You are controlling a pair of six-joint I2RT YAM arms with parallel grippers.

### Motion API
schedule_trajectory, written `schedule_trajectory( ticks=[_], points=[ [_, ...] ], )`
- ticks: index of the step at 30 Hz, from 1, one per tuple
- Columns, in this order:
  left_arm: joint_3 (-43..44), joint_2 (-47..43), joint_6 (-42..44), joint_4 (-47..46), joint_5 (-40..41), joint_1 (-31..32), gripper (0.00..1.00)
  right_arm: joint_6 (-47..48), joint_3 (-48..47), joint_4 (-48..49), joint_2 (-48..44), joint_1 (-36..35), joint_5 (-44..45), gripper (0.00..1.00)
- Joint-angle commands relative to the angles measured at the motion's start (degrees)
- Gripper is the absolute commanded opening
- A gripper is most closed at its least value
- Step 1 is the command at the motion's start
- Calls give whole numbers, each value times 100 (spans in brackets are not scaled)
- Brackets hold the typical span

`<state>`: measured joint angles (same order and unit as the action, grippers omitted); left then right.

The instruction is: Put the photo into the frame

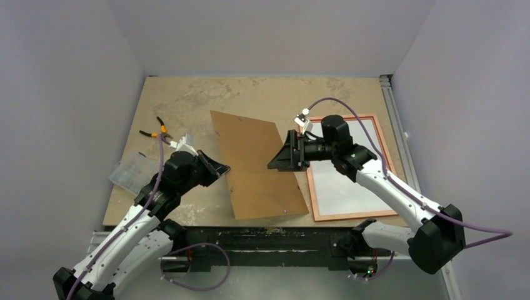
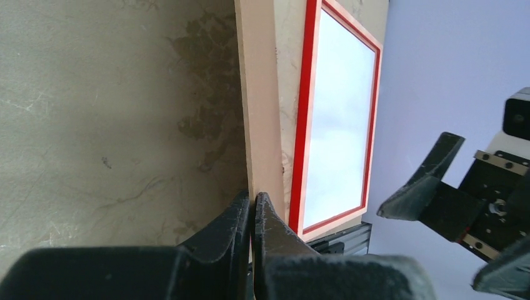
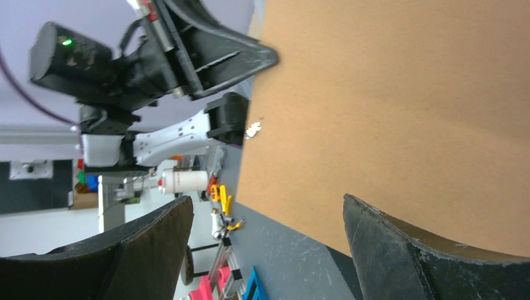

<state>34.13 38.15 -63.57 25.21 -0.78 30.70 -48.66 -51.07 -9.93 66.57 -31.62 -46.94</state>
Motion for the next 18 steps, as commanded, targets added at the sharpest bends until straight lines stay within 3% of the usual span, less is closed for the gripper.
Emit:
schedule_trajectory(
  ticks=[1, 7, 13, 18],
  points=[
    [198, -275, 66, -155, 222, -16, 0, 549, -270, -732, 92, -22, 608, 88],
    [642, -776, 93, 56, 153, -13, 0, 1301, -575, -1843, 189, 344, 1556, 90],
    [1087, -1063, 74, -67, -278, -20, 0, 1263, 98, -1121, 323, 1188, 285, 90],
    [1276, -1157, -58, -292, -581, -17, 0, 1177, 402, -438, 610, 1255, -504, 89]
  ],
)
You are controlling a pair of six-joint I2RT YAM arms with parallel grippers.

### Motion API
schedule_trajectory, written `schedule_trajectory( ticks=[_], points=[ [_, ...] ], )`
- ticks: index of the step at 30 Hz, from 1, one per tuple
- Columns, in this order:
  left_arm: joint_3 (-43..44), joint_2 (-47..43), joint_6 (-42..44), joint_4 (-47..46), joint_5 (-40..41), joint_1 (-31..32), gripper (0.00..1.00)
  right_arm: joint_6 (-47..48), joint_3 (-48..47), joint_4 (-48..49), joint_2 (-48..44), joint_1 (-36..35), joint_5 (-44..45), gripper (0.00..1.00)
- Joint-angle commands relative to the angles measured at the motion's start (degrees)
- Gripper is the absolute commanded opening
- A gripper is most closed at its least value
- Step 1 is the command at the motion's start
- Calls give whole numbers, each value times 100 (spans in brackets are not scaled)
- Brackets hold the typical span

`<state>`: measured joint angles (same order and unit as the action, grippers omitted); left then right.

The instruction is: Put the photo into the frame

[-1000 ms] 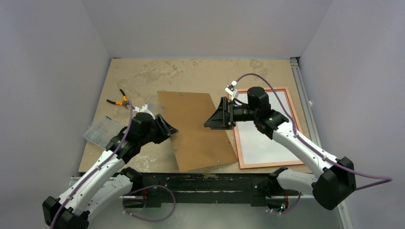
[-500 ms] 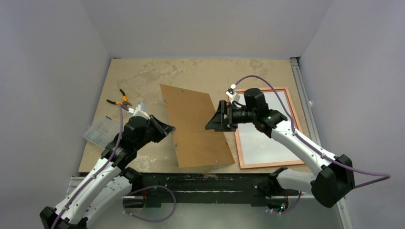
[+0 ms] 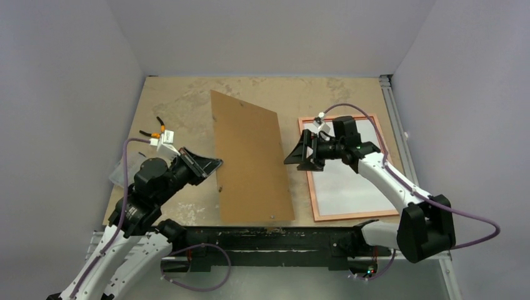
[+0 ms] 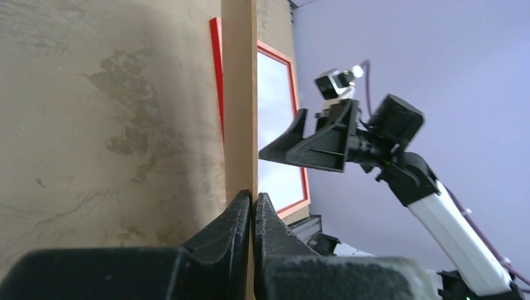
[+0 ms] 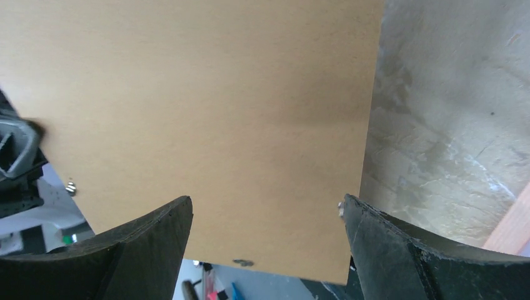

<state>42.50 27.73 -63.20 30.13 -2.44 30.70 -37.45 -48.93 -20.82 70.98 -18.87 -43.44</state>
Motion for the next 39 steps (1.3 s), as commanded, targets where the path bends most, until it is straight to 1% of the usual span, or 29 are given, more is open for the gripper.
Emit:
schedule_trajectory(
  ticks=[1, 4, 6, 13, 18, 24, 26, 28, 33, 39],
  points=[
    [471, -130, -122, -835, -469, -18, 0, 39, 235, 733, 178, -15, -869, 90],
    [550, -181, -239, -1016, -603, -17, 0, 30, 343, 932, 208, 23, -898, 90],
    [594, -202, -318, -1154, -718, -15, 0, -51, 460, 1199, 252, 68, -1084, 90],
    [700, -304, -430, -1160, -809, -19, 0, -695, 814, 2256, 161, 221, -1560, 89],
    [701, -397, -516, -1228, -852, -13, 0, -594, 869, 2203, 92, 356, -1526, 89],
    [712, -397, -516, -1141, -879, -17, 0, -1948, 1245, 4166, -173, 401, -2085, 88],
    [657, -439, -517, -1102, -806, -12, 0, -2303, 1235, 4491, -330, 394, -2184, 88],
    [571, -529, -529, -1055, -670, -17, 0, -2442, 1142, 4447, -505, 402, -2210, 87],
    [361, -677, -553, -771, -377, -20, 0, -2428, 779, 3792, -901, 402, -2177, 83],
    [257, -704, -452, -199, -345, -20, 0, -2605, 342, 3656, -1033, 495, -2333, 76]
  ],
)
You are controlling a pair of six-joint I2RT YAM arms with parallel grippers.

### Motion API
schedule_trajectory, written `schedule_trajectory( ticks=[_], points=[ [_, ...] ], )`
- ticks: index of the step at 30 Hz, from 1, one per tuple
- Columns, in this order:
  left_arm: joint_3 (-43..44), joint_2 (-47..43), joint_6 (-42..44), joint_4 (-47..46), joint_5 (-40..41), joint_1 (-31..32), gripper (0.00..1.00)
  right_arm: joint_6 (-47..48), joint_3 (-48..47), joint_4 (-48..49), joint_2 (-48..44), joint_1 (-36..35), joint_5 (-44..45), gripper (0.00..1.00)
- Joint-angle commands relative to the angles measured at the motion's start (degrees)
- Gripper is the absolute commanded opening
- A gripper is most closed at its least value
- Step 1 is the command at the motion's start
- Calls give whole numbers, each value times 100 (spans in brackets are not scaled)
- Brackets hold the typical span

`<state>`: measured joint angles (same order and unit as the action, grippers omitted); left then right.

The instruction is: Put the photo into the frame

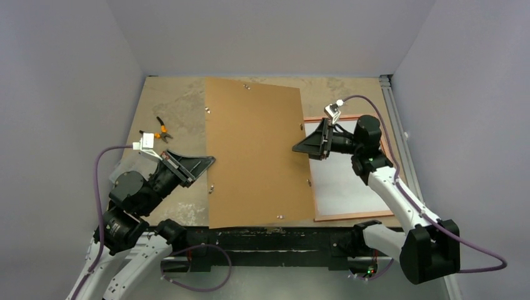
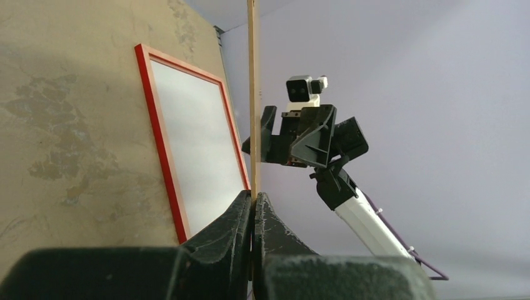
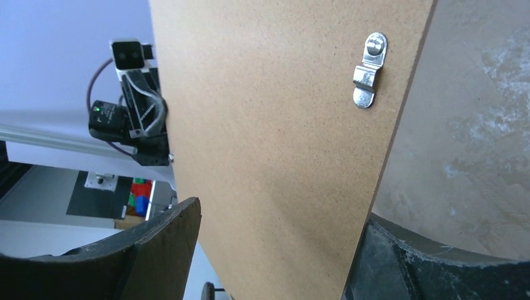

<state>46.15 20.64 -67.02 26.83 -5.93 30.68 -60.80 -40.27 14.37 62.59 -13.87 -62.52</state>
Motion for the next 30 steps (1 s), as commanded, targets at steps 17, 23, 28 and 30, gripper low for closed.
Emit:
schedule_trajectory(
  ticks=[17, 23, 28, 30],
  points=[
    [-486, -52, 126, 715, 82, -11, 0, -556, -1194, 99, -119, 288, -1151, 26],
    [-366, 158, 261, 754, 120, -13, 0, -515, -1156, -70, -153, 295, -1190, 21],
    [-300, 228, 322, 836, 141, -10, 0, -442, -1169, -193, -157, 283, -1211, 8],
    [-295, 205, 335, 888, 212, -10, 0, -429, -1176, -233, -151, 273, -1214, 0]
  ],
)
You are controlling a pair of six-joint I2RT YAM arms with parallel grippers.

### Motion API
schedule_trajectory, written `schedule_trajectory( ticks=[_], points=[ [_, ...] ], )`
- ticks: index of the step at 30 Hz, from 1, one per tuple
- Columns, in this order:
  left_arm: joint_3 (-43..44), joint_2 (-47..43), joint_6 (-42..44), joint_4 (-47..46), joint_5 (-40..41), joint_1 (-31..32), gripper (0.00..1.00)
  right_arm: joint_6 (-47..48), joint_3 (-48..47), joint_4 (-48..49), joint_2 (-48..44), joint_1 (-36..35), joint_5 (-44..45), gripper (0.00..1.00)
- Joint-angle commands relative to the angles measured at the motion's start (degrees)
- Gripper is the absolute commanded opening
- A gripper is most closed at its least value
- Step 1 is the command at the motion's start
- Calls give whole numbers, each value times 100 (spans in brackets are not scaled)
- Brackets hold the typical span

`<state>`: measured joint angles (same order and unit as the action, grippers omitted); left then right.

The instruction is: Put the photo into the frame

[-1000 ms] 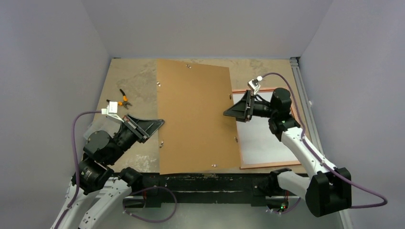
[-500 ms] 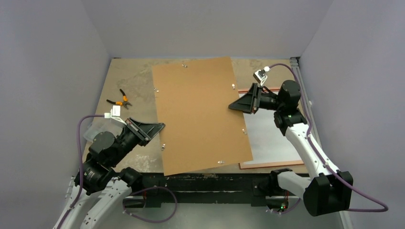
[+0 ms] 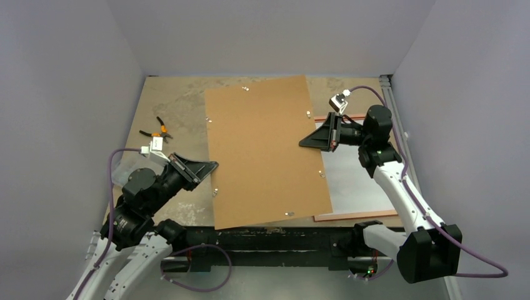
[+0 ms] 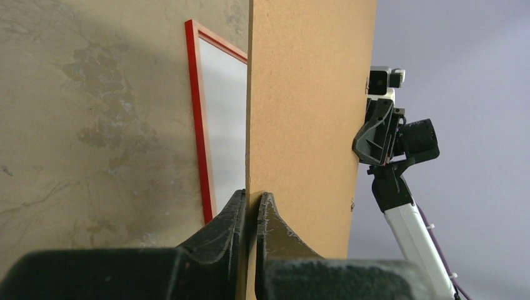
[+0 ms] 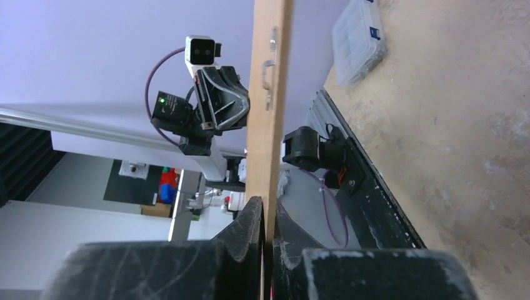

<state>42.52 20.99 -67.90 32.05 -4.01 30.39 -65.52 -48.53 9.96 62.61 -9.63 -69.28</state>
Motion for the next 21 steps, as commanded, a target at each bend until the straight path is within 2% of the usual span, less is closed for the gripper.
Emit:
schedule_trajectory(
  ticks=[1, 3, 5, 9, 12, 15, 19, 21],
  points=[
    [71, 164, 433, 390, 45, 15, 1, 55, -352, 191, -145, -151, -554, 0],
    [99, 168, 456, 469, 102, 18, 8, 65, -351, 170, -140, -165, -568, 0],
    [130, 187, 483, 546, 141, 14, 18, 70, -353, 146, -145, -171, -570, 0],
    [183, 233, 559, 760, 275, 12, 52, 117, -412, -39, -112, -162, -555, 0],
    [256, 292, 627, 998, 364, 15, 81, 237, -532, -324, -97, -156, -399, 0],
    [466, 409, 818, 1340, 380, 14, 92, 429, -702, -775, -80, -144, -116, 0],
    [849, 582, 1081, 2076, 923, 13, 95, 663, -957, -1471, -38, -74, 306, 0],
    [1010, 586, 1161, 2398, 1161, 11, 96, 1151, -1249, -2208, 2, -17, 626, 0]
  ],
)
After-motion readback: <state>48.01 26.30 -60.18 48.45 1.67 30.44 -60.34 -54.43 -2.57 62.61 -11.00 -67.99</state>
